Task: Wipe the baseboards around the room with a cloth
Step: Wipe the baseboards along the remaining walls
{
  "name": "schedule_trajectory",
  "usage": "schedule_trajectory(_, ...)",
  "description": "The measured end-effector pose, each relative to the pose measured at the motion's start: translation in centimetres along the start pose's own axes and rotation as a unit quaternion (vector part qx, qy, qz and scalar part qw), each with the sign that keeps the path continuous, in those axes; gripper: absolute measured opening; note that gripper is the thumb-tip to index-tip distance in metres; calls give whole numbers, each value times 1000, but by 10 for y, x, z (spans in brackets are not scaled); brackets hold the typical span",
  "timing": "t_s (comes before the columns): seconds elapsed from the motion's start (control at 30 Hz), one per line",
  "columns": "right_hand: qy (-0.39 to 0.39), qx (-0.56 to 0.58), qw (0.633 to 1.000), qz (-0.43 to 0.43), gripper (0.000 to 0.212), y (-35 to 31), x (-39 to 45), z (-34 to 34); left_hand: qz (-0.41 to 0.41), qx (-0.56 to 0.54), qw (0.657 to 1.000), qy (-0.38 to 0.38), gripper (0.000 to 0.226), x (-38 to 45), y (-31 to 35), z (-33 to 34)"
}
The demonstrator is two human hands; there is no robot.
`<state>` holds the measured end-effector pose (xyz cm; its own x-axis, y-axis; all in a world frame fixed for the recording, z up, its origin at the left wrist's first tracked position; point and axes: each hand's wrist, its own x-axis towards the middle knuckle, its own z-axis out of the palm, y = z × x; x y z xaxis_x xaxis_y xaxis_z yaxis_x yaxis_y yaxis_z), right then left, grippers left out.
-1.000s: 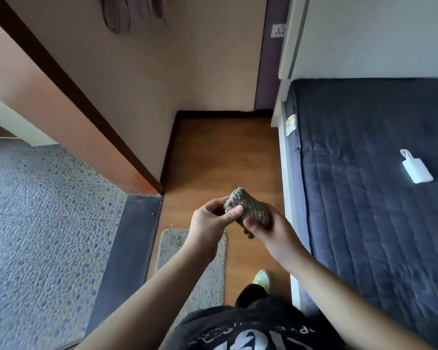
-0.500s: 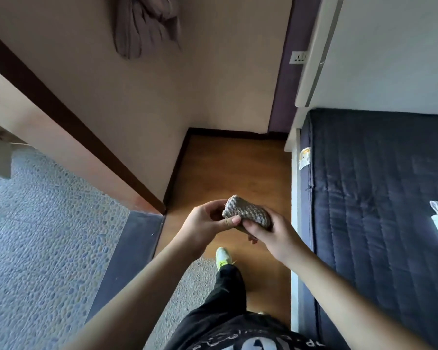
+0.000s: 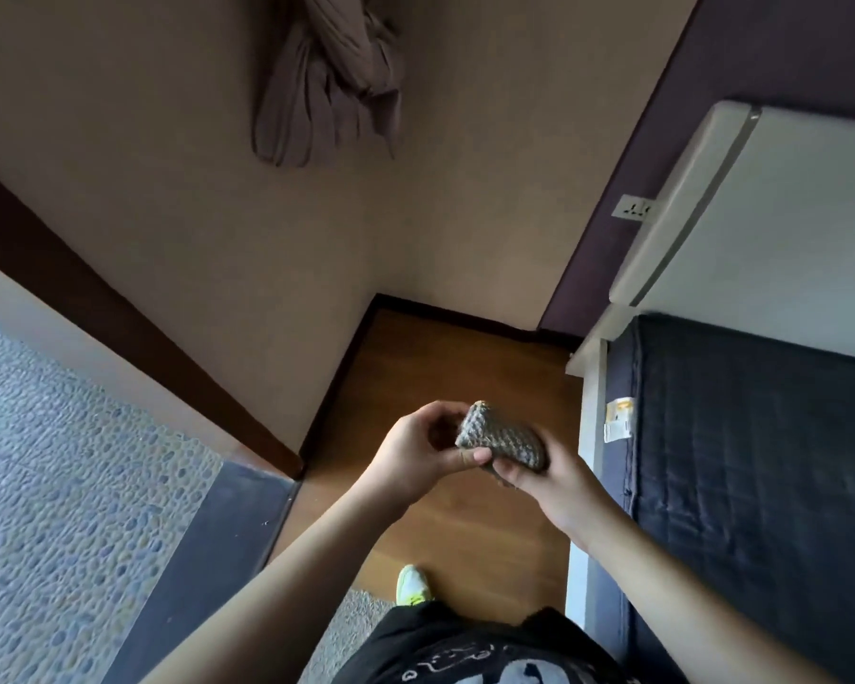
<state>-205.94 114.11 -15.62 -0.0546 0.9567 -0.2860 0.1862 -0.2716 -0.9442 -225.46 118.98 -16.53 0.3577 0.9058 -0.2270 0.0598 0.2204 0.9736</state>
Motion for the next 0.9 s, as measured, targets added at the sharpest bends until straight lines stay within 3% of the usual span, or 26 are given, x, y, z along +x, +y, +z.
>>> schedule_trajectory(0.1,10,-32,999,-10,50,-3,36,-8,14,40,999,-11,66,29,5,-9)
schedule_trajectory(0.23,-5,-72,997,-3,54,-6,82,-31,12,81,996,29,52,71,10,-6)
schedule_trajectory(0.43,-49,-102,993,21,76,-9,170,-76,-38,35,994,91,60,157,10,3)
schedule_trajectory(0.57,-88,-91,992,15,50,-26,237,-112,-46,-44,988,138,58,213,23,16)
schedule_trajectory(0.7,-140,-120,983,-11,28,-54,296,-140,-51,-50,978,196,62,257,43,18)
schedule_trajectory(0.9,-254,-166,952,-40,43,-72,352,-110,-51,-80,950,299,51,257,37,-4)
